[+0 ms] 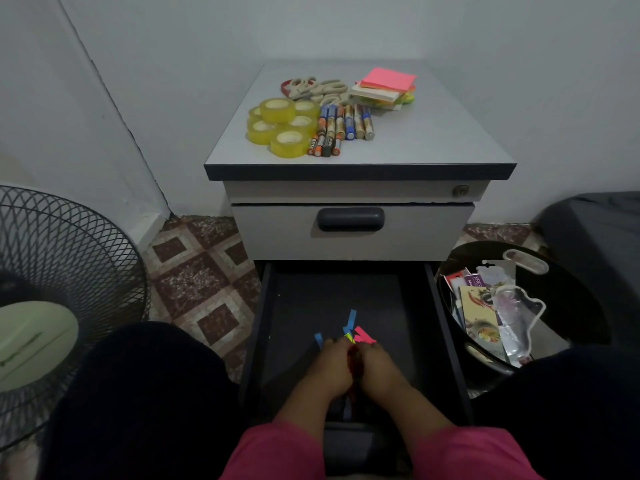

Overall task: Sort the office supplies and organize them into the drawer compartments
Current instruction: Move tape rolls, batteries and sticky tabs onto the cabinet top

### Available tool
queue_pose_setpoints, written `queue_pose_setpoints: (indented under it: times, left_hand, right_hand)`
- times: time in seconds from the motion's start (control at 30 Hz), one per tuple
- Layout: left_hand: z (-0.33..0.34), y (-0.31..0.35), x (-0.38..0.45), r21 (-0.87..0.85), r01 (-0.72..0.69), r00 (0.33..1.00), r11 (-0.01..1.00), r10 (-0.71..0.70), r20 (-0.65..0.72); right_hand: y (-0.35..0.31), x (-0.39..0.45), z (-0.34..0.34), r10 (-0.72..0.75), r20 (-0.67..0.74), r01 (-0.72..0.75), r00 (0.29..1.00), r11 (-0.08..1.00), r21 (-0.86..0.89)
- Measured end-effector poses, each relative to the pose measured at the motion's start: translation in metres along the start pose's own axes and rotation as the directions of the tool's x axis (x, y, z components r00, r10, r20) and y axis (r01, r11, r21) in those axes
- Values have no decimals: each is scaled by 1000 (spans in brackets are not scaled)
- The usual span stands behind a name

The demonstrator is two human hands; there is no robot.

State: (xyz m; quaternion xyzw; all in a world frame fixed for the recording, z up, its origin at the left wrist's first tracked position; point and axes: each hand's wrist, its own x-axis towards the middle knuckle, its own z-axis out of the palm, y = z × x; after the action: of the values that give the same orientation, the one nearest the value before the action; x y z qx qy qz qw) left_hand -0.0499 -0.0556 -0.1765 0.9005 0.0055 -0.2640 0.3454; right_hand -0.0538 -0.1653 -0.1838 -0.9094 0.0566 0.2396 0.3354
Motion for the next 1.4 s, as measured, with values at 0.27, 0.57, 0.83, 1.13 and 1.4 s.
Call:
queue_pose_setpoints:
  times: [0.27, 0.57, 0.83, 1.13, 1.4]
  left_hand:
    - [-29, -1, 28, 94, 139, 963, 986, -113, -246]
    - [-12, 4, 45, 516, -68, 998, 854, 65, 24]
    - [-1, 0, 31, 189, -46, 999, 981, 50, -16]
    - [-38, 5, 15, -87, -18, 989, 996, 6, -144]
    - [-25, -3, -14, 269, 394, 903, 879, -425, 67]
  right_hand:
    - [0, 6, -13, 292, -32, -294, 956, 951, -94]
    - [3, 0, 19, 225, -76, -232, 971, 968, -98]
    - [4, 3, -7, 100, -94, -103, 991, 994, -33]
    - [3, 1, -27, 17, -203, -3, 979, 997, 72]
    - [8, -4, -16, -24, 89, 56, 996, 922, -383]
